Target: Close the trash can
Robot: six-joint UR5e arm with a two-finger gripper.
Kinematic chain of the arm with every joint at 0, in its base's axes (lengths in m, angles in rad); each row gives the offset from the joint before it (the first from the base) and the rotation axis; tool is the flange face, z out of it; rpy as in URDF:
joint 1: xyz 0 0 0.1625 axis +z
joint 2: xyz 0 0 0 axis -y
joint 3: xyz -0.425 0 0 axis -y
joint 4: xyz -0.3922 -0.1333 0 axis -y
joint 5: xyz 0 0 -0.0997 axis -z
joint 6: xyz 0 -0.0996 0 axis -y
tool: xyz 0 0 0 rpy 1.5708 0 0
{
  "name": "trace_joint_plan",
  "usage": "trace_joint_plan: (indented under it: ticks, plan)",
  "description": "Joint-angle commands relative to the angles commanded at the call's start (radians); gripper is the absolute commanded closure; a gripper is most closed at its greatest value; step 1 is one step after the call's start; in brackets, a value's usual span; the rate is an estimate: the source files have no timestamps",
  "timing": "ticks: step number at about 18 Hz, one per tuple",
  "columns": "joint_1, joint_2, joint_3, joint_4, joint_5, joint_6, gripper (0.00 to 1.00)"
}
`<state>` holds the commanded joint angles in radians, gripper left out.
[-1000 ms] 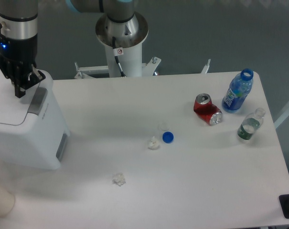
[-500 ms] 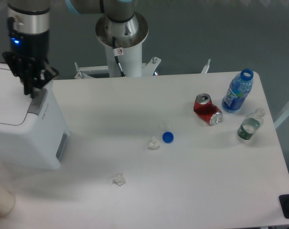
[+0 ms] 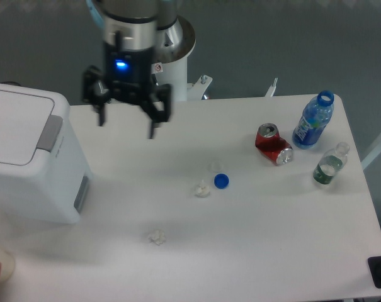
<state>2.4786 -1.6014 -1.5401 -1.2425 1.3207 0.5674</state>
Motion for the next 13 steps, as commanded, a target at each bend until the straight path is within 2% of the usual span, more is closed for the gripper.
trace_joint_plan:
  ticks: [2,7,11,13]
  plan:
    - [0.058,-0.020,-0.003,-0.002,0.005,0.061,0.00]
    - [0.184,-0.116,0.003,0.003,0.086,0.236,0.00]
    - [0.235,-0.221,0.035,0.005,0.158,0.383,0.00]
    - [0.236,-0.267,0.052,0.008,0.201,0.465,0.00]
